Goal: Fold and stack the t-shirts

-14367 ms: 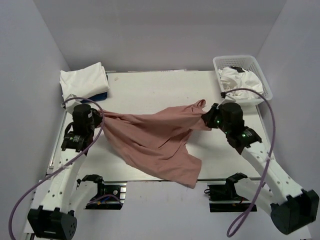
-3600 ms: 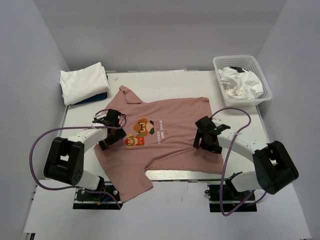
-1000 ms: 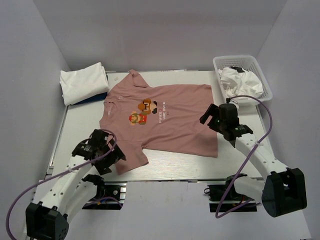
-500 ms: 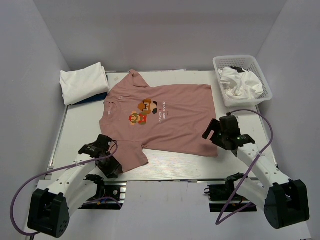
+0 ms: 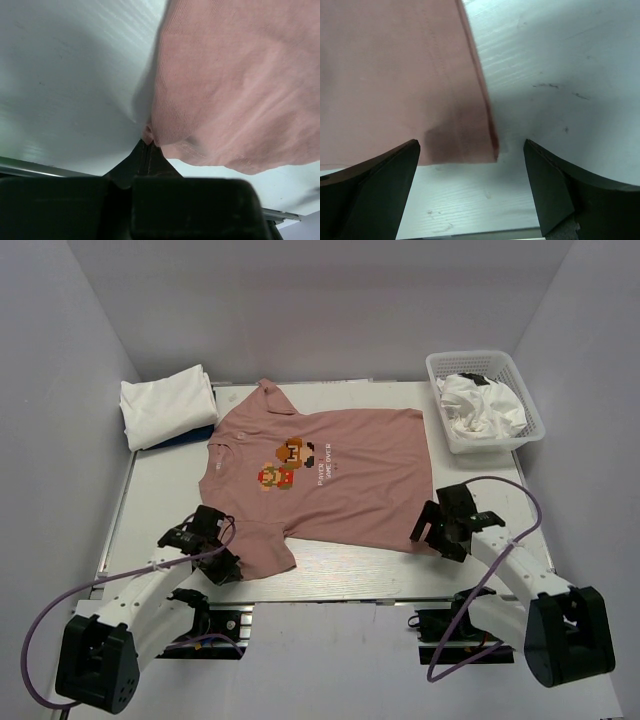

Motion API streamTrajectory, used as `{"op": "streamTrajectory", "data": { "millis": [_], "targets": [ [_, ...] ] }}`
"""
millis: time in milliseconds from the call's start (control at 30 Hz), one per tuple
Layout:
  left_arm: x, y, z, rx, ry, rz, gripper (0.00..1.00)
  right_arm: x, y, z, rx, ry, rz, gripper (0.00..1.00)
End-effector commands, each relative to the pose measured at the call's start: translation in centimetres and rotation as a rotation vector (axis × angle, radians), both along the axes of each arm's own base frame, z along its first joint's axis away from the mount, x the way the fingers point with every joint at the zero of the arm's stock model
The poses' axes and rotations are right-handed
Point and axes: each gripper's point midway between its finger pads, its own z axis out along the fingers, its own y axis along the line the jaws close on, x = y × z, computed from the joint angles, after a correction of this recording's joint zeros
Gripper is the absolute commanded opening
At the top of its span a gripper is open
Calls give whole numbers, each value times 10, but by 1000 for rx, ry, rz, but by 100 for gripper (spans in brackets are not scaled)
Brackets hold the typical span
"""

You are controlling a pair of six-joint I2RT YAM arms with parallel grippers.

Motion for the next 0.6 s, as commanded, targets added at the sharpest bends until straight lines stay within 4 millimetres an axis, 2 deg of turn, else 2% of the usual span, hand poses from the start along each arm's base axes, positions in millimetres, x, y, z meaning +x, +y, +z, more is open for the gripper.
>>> {"op": "streamTrajectory", "data": {
  "millis": [0, 67, 100, 233, 333, 567],
  "targets": [
    [7, 2, 5, 3, -65, 8, 0, 3, -8, -8, -41, 29, -3, 90],
    [2, 1, 13, -12, -63, 15, 0, 4, -7, -16, -39, 54, 8, 90],
    [4, 0, 24, -23, -92, 24, 0, 3, -7, -19, -42, 63, 11, 90],
    [-8, 2, 36, -34, -79, 29, 0, 3, -3, -30, -18, 88, 37, 88],
    [-14, -1, 44, -54, -64, 32, 0, -2, 0, -41, -6, 135, 54, 82],
    [-11, 1, 47, -41, -65, 55, 0, -16, 3, -46, 24, 193, 84, 66]
  ]
}}
